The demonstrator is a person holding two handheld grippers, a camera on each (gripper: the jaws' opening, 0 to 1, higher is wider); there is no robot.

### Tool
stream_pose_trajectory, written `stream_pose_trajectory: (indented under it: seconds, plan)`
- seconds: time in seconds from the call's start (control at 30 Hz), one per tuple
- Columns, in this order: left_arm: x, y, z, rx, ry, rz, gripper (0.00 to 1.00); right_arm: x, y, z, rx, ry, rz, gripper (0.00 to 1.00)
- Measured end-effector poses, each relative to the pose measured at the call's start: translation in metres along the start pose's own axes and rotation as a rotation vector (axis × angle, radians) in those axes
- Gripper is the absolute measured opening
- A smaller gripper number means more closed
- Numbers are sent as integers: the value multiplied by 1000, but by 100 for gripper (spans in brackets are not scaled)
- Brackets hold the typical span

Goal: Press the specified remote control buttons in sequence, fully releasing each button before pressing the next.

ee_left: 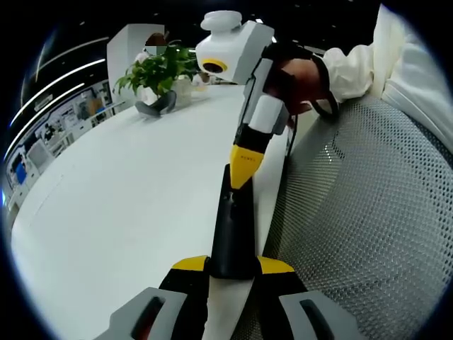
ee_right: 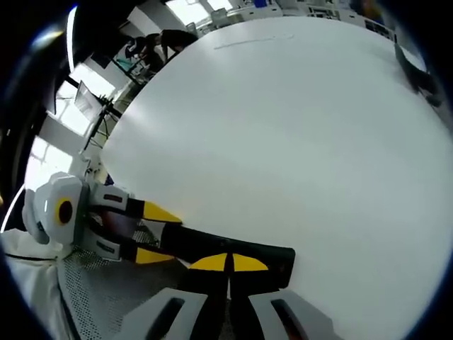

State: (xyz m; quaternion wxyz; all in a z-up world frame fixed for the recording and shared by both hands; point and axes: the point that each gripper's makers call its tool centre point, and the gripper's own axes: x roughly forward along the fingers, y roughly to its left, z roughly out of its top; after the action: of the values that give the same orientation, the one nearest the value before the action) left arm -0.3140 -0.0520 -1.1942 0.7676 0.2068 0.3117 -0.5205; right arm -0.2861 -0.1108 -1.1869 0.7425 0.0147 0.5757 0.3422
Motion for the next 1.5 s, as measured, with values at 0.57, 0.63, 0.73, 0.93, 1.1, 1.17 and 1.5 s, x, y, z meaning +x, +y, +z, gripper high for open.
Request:
stream_pose_trajectory:
  seconds: [0.57,0.63,0.73,0.93,1.1,1.17,1.5]
  plan:
    - [0,0,1,1,-4,-4,24,-2,0,-1,31,28,-13,0]
    - [-1,0,0,1,-4,-4,24,-3,-1,-3,37,43,-18,0]
    - [-1,-1,0,2,-5,-4,24,-5,1,-7,56,61,-5,0]
    - [-1,-1,1,3,-4,-3,24,-5,-4,-10,82,78,-19,0]
    - [-1,-2,0,3,-3,-3,24,-7,-11,-9,118,72,-36,0]
    - [-1,-2,0,2,-3,-3,24,-7,-13,-10,140,74,-32,0]
    - [0,-1,0,2,-4,-4,24,-7,-11,-12,137,84,-41,0]
